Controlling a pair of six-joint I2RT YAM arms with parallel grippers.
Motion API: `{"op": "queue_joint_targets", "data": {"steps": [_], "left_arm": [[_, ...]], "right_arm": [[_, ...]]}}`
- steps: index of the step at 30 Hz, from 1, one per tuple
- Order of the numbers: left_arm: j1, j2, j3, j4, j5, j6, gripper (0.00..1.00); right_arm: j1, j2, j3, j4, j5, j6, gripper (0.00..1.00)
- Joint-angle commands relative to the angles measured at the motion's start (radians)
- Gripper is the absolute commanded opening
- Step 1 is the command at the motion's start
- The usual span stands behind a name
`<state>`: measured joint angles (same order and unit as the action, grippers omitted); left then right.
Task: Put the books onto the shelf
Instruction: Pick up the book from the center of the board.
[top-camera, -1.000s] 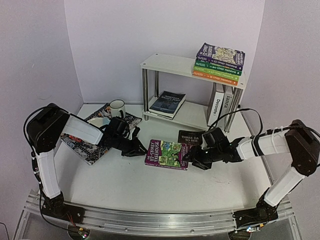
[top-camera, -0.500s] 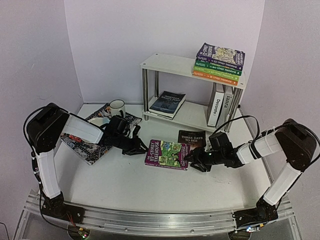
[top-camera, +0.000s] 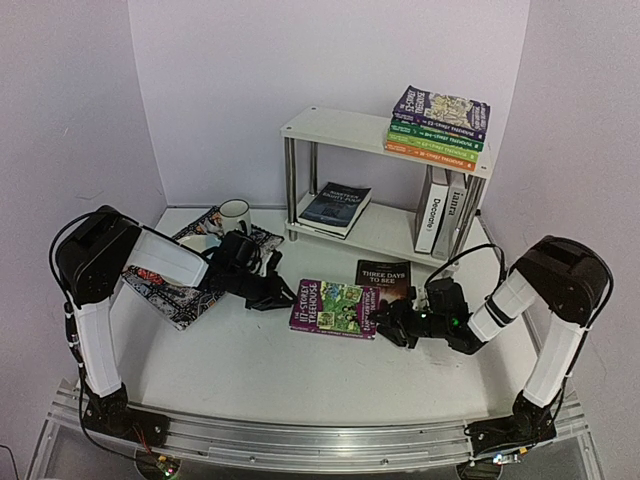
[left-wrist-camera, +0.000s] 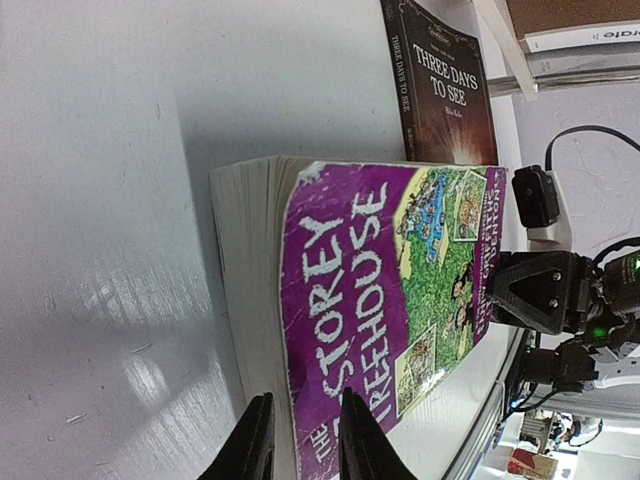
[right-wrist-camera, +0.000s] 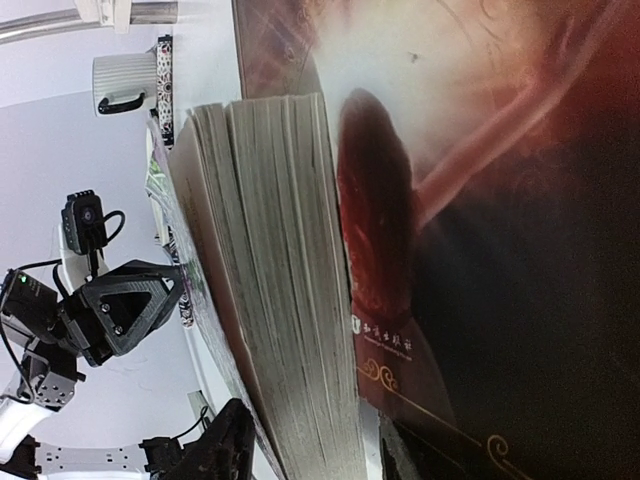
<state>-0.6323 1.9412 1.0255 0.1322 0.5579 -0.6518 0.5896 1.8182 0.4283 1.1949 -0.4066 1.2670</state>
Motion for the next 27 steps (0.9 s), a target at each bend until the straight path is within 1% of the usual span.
{"op": "queue_joint_targets", "data": {"steps": [1,5,12,13,15,16,19,20,24,26,27], "left_arm": [[-0.001,0.011,0.041,0.024,0.020,0.016,0.24],[-0.001,0.019,0.044,0.024,0.026,0.015,0.24],[-0.001,0.038,0.049,0.024,0.034,0.010,0.23],[-0.001,0.040,0.049,0.024,0.035,0.009,0.23],[-0.001,0.045,0.051,0.025,0.038,0.009,0.23],[-0.001,0.046,0.052,0.024,0.040,0.009,0.23],[-0.001,0.049,0.053,0.024,0.046,0.009,0.23],[-0.001,0.051,0.053,0.024,0.047,0.009,0.23],[-0.001,0.054,0.055,0.024,0.050,0.009,0.23],[-0.001,0.051,0.055,0.024,0.049,0.009,0.23],[-0.001,0.047,0.054,0.024,0.046,0.009,0.23]], "right_arm": [[-0.003,0.036,-0.023,0.087,-0.003,0.026,0.41],[-0.004,0.039,-0.022,0.115,-0.009,0.034,0.33],[-0.004,0.049,-0.005,0.171,-0.042,0.066,0.32],[-0.004,0.049,-0.003,0.177,-0.047,0.070,0.30],[-0.004,0.048,0.002,0.191,-0.061,0.074,0.20],[-0.004,0.043,0.003,0.198,-0.066,0.080,0.19],[-0.004,0.017,0.001,0.211,-0.076,0.091,0.19],[-0.004,0.005,0.000,0.211,-0.077,0.092,0.18],[-0.003,-0.028,-0.006,0.211,-0.078,0.092,0.05],[-0.004,-0.037,-0.010,0.210,-0.079,0.089,0.03],[-0.004,-0.041,-0.008,0.209,-0.080,0.088,0.00]]}}
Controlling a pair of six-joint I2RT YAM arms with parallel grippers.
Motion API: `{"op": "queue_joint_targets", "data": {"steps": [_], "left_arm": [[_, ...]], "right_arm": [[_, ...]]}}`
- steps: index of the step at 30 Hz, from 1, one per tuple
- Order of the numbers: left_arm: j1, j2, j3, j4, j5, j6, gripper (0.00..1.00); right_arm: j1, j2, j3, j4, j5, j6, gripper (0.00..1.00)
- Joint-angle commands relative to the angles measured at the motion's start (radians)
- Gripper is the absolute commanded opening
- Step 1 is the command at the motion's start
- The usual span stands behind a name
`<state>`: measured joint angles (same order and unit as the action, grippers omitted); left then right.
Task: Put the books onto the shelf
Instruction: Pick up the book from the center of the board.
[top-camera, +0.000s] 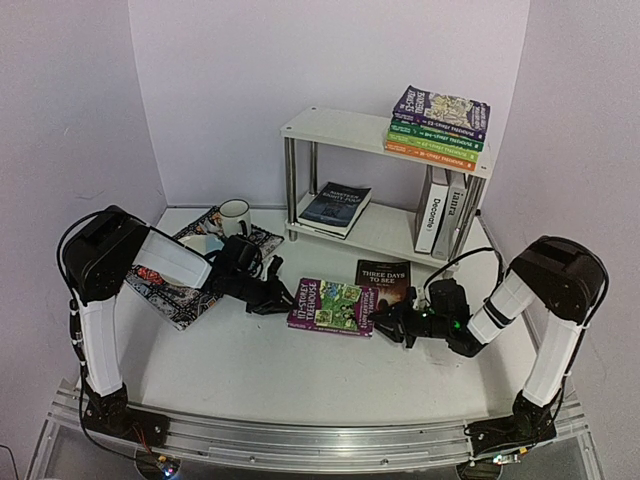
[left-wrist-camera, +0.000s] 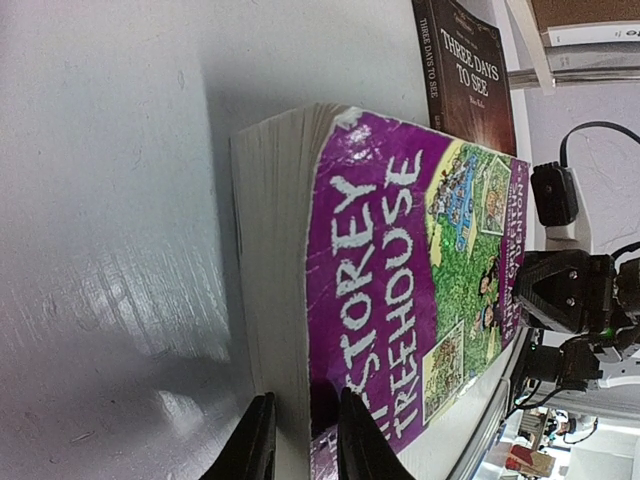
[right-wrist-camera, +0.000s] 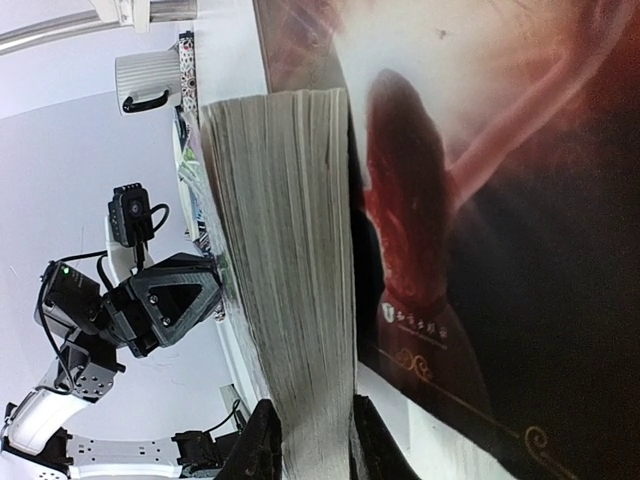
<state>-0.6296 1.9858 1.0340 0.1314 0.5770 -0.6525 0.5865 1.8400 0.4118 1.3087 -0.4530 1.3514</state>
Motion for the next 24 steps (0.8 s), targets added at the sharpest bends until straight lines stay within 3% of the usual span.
{"op": "queue_joint_targets", "data": {"steps": [1,7,12,14,24], "left_arm": [[-0.004,-0.003,0.043,0.026,0.025,0.010,0.23],[-0.004,-0.073,0.016,0.026,-0.028,0.017,0.27],[-0.004,-0.162,-0.016,0.030,-0.064,0.020,0.50],[-0.003,-0.206,-0.027,0.030,-0.076,0.021,0.55],[-0.003,-0.386,-0.072,0.028,-0.119,0.007,0.59]], "right_arm": [[-0.001,-0.067,0.008,0.096,-0.036,0.003,0.00],[0.004,-0.128,0.020,0.034,-0.043,-0.022,0.00],[0.012,-0.262,0.053,-0.206,-0.010,-0.131,0.00],[0.012,-0.316,0.069,-0.304,0.004,-0.169,0.00],[0.012,-0.469,0.147,-0.526,-0.002,-0.210,0.00]]}}
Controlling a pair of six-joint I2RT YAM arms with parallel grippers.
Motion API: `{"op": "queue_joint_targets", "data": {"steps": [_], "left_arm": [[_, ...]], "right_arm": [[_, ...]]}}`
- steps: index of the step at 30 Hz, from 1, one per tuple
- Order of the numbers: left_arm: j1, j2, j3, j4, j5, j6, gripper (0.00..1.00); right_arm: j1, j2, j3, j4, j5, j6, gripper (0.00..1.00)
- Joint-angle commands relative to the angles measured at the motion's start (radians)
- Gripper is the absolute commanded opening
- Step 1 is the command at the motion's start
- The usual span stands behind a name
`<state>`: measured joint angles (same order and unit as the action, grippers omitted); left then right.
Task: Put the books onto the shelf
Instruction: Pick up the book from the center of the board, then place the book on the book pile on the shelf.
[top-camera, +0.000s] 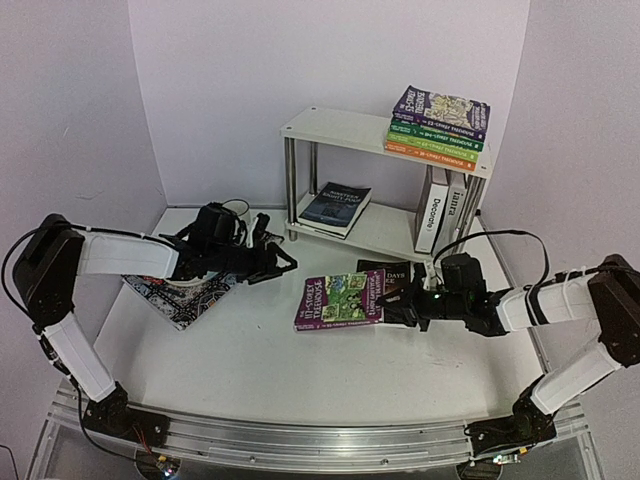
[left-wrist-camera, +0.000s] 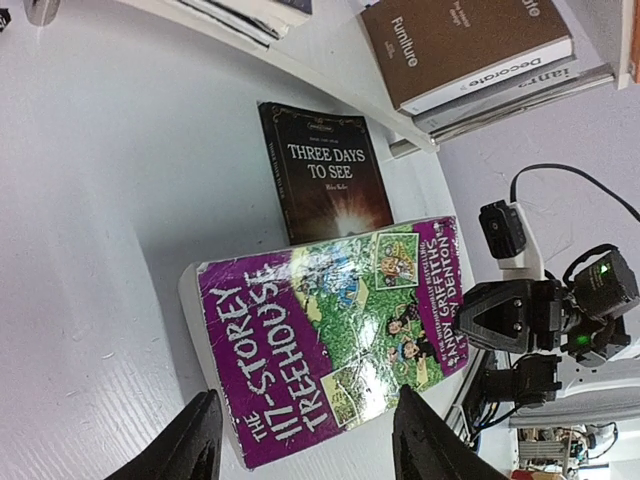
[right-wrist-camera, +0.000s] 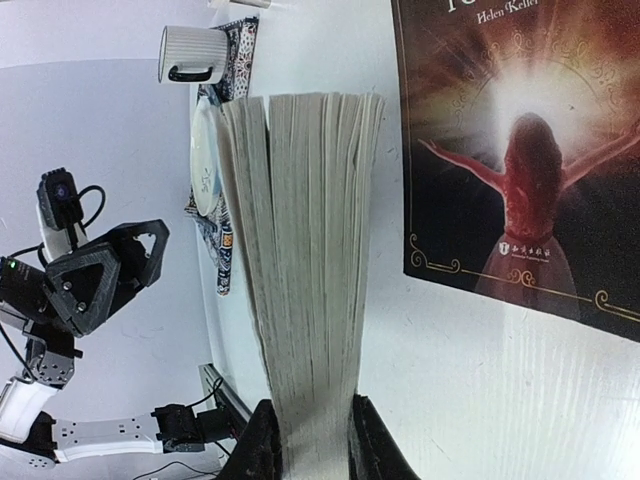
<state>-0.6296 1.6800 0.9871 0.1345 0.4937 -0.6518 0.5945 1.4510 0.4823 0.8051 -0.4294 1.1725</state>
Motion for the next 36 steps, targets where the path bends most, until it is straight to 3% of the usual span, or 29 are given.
{"op": "queue_joint_targets", "data": {"steps": [1,13,19,27,36], "left_arm": [[-0.002,-0.097,-0.029,0.024,-0.044,0.004,0.60],[0.000,-0.242,-0.061,0.007,-0.093,-0.015,0.59],[0.001,-0.397,-0.041,-0.066,-0.164,-0.011,0.60],[0.004,-0.579,0.023,-0.223,-0.323,0.018,0.62],[0.004,-0.671,-0.010,-0.240,-0.395,0.019,0.66]], "right_arm": [[0.004,-0.091,0.085,-0.037,-0.027,-0.030,0.00],[0.004,-0.219,0.187,-0.194,-0.024,-0.030,0.00],[0.004,-0.272,0.270,-0.295,-0.022,-0.038,0.00],[-0.004,-0.282,0.488,-0.426,-0.040,-0.074,0.00],[-0.014,-0.225,0.806,-0.551,-0.061,-0.145,0.00]]}}
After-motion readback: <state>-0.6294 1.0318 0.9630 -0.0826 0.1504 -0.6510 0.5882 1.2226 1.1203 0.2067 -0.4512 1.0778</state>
